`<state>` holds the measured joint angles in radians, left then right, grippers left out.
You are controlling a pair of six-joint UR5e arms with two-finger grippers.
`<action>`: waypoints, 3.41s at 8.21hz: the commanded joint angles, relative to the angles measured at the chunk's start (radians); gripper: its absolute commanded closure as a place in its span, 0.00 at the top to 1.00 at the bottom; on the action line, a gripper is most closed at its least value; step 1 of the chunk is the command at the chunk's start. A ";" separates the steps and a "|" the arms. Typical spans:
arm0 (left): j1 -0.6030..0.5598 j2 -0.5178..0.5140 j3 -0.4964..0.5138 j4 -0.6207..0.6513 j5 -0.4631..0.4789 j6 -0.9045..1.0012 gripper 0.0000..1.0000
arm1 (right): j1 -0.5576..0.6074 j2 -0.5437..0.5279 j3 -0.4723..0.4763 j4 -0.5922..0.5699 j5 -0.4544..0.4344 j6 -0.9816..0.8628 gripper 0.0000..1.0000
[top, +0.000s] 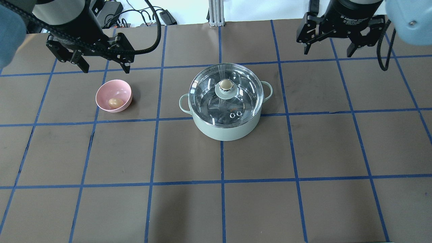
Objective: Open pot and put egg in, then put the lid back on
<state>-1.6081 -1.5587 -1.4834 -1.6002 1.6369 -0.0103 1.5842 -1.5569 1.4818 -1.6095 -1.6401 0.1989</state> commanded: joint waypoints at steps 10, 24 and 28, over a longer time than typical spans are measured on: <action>0.100 -0.121 -0.017 0.155 0.000 -0.711 1.00 | 0.040 0.046 -0.006 -0.027 0.014 -0.016 1.00; 0.241 -0.426 -0.032 0.301 -0.002 -0.994 0.79 | 0.316 0.359 0.049 -0.363 0.120 0.260 0.78; 0.249 -0.465 -0.031 0.302 0.006 -0.993 0.78 | 0.315 0.351 0.038 -0.363 0.120 0.203 0.17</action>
<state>-1.3627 -2.0035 -1.5156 -1.3059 1.6401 -1.0028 1.9002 -1.2002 1.5242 -1.9738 -1.5219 0.4279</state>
